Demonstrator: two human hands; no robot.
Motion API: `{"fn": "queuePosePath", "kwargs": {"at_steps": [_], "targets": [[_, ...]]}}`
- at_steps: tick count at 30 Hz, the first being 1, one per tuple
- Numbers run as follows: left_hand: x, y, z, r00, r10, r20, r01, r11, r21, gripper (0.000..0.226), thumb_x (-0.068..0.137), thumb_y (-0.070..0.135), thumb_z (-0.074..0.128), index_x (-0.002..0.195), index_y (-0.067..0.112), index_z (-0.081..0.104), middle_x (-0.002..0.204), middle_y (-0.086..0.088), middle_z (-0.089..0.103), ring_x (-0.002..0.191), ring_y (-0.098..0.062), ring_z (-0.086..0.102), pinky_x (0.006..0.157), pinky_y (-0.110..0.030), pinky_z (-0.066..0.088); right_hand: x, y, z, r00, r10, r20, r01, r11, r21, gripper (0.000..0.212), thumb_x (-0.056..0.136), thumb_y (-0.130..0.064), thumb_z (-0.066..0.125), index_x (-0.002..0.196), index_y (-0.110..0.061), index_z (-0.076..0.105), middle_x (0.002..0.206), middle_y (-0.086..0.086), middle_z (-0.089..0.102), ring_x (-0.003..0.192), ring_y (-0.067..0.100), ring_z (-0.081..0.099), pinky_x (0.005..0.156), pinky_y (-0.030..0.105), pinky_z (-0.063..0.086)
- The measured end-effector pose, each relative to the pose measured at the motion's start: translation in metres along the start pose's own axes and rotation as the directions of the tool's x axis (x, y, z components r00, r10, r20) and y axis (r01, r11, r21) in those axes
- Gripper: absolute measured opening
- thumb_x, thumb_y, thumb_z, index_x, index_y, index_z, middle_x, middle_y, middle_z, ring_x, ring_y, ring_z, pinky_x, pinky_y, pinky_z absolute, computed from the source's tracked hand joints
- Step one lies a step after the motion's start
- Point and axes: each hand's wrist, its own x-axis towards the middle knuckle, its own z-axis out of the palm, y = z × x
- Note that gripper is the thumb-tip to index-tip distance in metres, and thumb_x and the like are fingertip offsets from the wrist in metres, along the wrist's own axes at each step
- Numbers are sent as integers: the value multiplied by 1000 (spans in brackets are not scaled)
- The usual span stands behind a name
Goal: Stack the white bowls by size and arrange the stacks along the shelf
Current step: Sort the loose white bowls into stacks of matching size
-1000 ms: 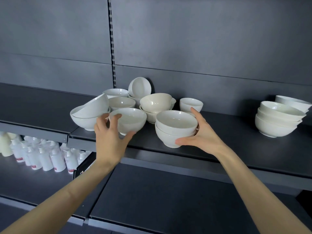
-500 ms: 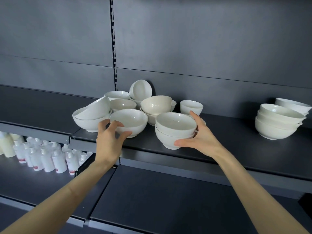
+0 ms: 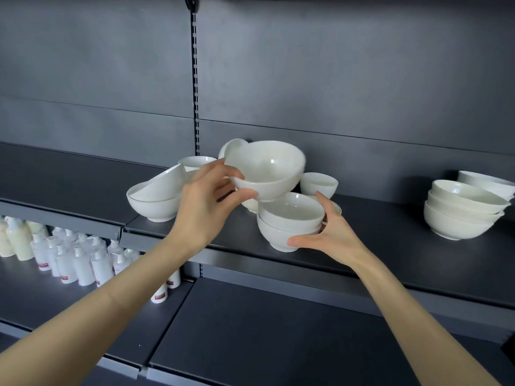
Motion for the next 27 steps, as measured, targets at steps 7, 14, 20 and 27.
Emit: {"fn": "queuePosePath", "kwargs": {"at_steps": [7,14,20,27], "targets": [[17,-8,40,980,-74,186,83,996,-41,20,75,13,80,83,21,62,101,-3,67,91,-18,70,87,-34,56,3,10,2,1000,-23,-6,23,999,27,102,57,-19,90,141,-31,34,119,-21,53,114,4,53,95,31,50],[20,-19,43,971,-112,209,111,994,17,20,73,19,81,85,24,65,103,9,66,97,-9,65,78,-16,46,5,16,4,999,-22,-30,24,998,62,103,56,-19,91,140,-34,33,120,-24,53,115,2,52,92,27,50],[16,-26,46,968,-114,225,107,993,45,19,72,19,82,85,23,68,96,10,69,101,-9,63,89,-34,51,6,19,5,999,-15,-35,18,997,81,101,55,-16,91,138,-32,36,119,-23,55,114,2,53,95,33,52],[11,-32,44,970,-126,207,133,991,-22,30,54,46,80,80,34,70,96,8,72,101,-17,65,90,-47,52,5,20,6,999,-34,-41,37,995,89,104,57,-15,91,141,-34,33,118,-26,55,113,-2,53,89,22,50]]}}
